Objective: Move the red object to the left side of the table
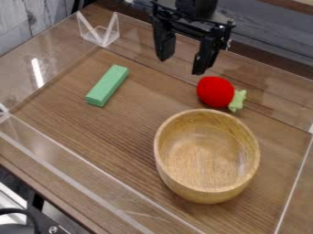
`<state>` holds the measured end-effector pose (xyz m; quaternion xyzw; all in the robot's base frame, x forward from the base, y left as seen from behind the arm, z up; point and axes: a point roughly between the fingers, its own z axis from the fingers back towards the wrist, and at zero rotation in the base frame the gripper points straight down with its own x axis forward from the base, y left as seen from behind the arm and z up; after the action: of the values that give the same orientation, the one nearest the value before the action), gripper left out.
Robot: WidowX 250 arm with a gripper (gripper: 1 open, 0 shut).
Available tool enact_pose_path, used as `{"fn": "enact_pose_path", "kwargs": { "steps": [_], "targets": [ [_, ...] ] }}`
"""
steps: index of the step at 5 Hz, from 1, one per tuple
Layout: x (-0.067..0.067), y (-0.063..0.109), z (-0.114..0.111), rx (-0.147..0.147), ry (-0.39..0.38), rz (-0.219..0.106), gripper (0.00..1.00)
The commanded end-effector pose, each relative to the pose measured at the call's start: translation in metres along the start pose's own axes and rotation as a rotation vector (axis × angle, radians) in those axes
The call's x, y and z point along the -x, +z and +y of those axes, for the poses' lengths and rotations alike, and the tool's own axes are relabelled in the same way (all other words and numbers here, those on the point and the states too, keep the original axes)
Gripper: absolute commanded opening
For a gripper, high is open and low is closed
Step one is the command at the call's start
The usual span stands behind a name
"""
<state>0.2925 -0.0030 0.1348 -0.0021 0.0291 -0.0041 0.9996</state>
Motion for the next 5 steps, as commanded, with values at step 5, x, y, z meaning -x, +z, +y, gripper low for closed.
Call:
{"fn": "enact_pose_path", "kwargs": {
  "steps": [5],
  "targets": [
    [-0.046, -0.049, -0.016, 0.036, -0.147, -0.093, 1.00]
  ]
}}
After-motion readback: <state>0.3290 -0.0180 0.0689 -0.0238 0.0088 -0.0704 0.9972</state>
